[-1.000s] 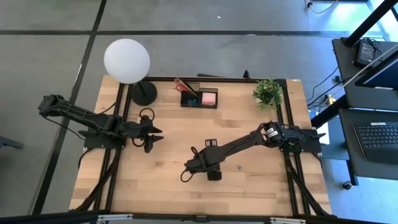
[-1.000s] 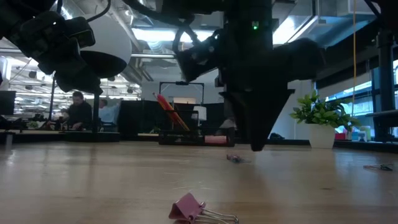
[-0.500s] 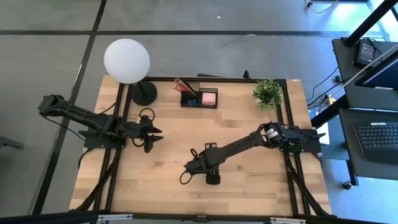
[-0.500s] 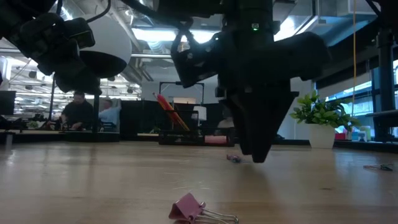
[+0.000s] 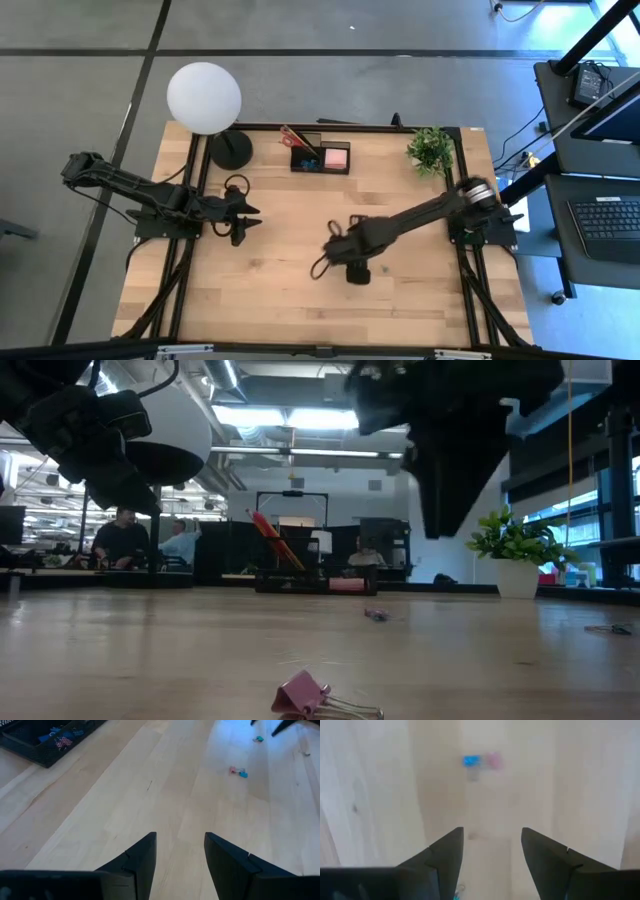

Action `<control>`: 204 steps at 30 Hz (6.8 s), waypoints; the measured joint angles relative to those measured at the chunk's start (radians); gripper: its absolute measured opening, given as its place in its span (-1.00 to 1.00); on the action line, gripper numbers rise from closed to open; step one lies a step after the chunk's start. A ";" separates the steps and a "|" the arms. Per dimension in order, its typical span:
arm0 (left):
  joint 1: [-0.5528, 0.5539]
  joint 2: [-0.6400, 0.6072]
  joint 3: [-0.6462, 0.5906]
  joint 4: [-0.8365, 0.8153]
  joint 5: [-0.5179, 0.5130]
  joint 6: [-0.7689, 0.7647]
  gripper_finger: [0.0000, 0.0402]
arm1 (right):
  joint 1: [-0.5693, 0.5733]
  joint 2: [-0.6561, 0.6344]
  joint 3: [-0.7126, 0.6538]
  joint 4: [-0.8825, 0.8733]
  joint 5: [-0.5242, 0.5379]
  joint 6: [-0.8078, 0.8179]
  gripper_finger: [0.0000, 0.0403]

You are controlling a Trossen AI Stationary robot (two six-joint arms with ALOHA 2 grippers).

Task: Pick and place office supplies into organizer
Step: Put the blue binder clip into the black desk organizer, then put the pink binder clip into the black desk organizer

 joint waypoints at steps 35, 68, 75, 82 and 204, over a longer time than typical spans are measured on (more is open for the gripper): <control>0.000 0.000 0.000 0.002 -0.172 -0.086 -0.21 | -0.005 -0.073 -0.369 0.584 -0.034 0.095 0.01; 0.000 0.000 0.000 0.001 -0.205 -0.096 -0.21 | 0.000 0.017 -0.364 0.668 0.012 0.036 -0.11; 0.000 0.000 0.000 0.000 -0.205 -0.102 -0.21 | -0.001 0.029 -0.364 0.665 0.023 0.014 -0.43; 0.000 0.000 0.000 0.000 -0.204 -0.111 -0.21 | -0.002 0.029 -0.365 0.643 0.019 0.017 -0.70; 0.000 0.000 0.000 -0.005 -0.200 -0.109 -0.21 | -0.617 0.205 0.214 0.409 -0.149 -0.275 -0.58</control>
